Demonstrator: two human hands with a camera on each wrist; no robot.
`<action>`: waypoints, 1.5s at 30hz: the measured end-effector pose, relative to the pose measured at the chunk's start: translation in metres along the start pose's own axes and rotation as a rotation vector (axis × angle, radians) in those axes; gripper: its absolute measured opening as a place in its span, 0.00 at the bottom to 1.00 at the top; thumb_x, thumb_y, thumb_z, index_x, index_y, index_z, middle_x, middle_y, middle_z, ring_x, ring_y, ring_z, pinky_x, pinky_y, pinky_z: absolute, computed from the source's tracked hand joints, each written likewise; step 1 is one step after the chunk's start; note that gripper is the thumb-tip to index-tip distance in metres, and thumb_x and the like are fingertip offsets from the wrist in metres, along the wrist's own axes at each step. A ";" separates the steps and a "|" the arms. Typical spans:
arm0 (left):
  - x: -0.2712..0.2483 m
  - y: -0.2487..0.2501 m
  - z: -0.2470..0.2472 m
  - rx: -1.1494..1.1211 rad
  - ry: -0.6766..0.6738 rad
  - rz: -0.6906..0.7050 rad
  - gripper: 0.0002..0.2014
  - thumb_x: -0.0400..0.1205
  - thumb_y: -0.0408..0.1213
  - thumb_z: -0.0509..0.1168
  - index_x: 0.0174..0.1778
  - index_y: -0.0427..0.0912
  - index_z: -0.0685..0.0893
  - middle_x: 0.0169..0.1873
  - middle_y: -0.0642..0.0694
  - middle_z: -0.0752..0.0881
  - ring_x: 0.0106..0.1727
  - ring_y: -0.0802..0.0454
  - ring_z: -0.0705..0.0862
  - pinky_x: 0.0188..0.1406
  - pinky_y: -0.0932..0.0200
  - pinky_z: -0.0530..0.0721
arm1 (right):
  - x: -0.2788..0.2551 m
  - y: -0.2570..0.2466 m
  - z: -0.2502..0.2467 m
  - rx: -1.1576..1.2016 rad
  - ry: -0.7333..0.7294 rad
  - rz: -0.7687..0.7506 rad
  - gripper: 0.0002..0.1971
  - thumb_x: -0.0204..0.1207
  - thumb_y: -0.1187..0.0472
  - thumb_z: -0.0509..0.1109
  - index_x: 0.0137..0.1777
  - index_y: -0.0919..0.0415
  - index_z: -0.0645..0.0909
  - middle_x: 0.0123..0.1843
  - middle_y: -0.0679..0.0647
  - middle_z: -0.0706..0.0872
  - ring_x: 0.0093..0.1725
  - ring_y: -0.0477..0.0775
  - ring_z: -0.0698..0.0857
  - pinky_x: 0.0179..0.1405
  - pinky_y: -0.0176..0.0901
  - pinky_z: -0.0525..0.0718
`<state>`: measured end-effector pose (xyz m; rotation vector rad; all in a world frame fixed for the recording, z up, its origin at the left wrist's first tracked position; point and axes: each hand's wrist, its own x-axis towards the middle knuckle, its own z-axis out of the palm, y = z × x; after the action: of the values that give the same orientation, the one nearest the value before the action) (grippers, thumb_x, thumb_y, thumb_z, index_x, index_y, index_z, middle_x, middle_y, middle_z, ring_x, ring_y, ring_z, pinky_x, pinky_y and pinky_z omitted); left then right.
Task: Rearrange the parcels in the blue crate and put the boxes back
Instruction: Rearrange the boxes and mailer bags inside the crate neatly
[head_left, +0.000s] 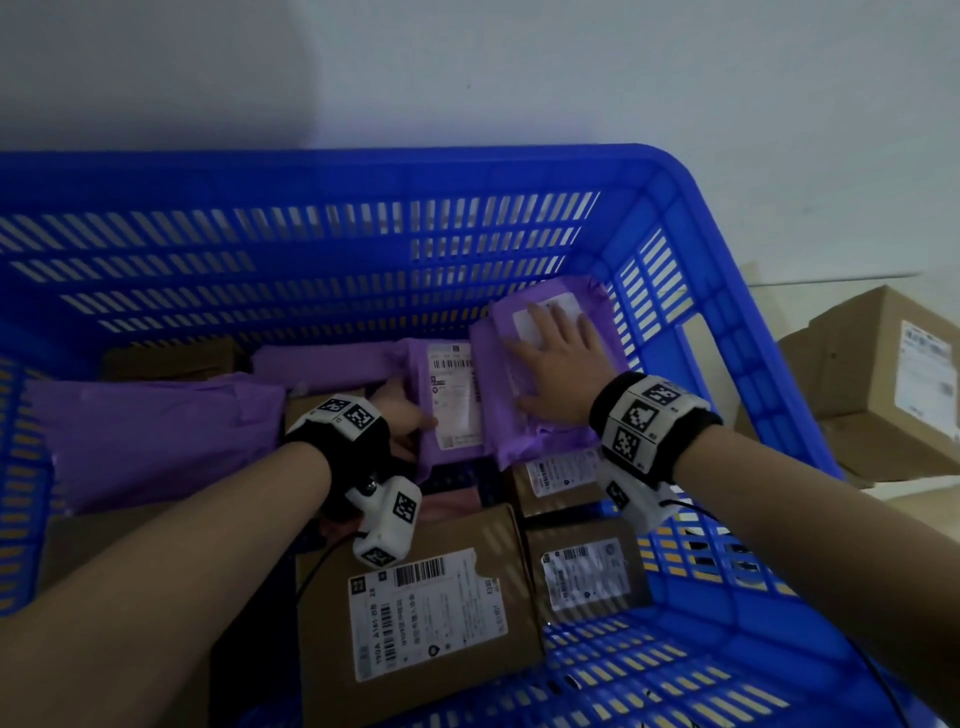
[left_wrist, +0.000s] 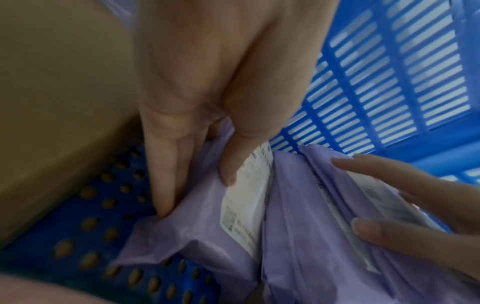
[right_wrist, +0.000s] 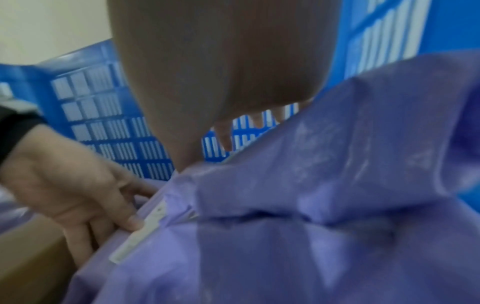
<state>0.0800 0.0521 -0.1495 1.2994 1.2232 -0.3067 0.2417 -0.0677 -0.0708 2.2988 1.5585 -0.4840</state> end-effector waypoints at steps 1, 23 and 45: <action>0.000 0.000 0.000 -0.014 -0.012 -0.008 0.28 0.78 0.24 0.67 0.74 0.42 0.69 0.64 0.36 0.82 0.58 0.32 0.84 0.51 0.33 0.85 | 0.000 0.001 0.001 0.033 0.009 0.038 0.41 0.72 0.41 0.67 0.82 0.44 0.52 0.85 0.58 0.38 0.84 0.63 0.39 0.81 0.67 0.41; -0.033 0.043 -0.035 -0.078 0.041 0.082 0.20 0.83 0.49 0.63 0.62 0.37 0.79 0.57 0.39 0.84 0.46 0.45 0.85 0.44 0.51 0.86 | -0.003 -0.011 -0.033 0.570 0.119 0.255 0.47 0.65 0.45 0.76 0.80 0.54 0.55 0.80 0.62 0.58 0.76 0.71 0.64 0.75 0.59 0.69; -0.057 0.031 -0.062 -0.120 0.176 0.112 0.22 0.82 0.24 0.62 0.72 0.40 0.75 0.67 0.36 0.81 0.66 0.35 0.80 0.66 0.33 0.78 | 0.001 -0.034 0.012 -0.164 -0.263 -0.246 0.52 0.63 0.44 0.78 0.83 0.44 0.50 0.85 0.57 0.44 0.84 0.62 0.45 0.78 0.72 0.49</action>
<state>0.0491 0.0896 -0.0734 1.3056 1.2906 -0.0385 0.2087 -0.0606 -0.0845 1.8485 1.6842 -0.6627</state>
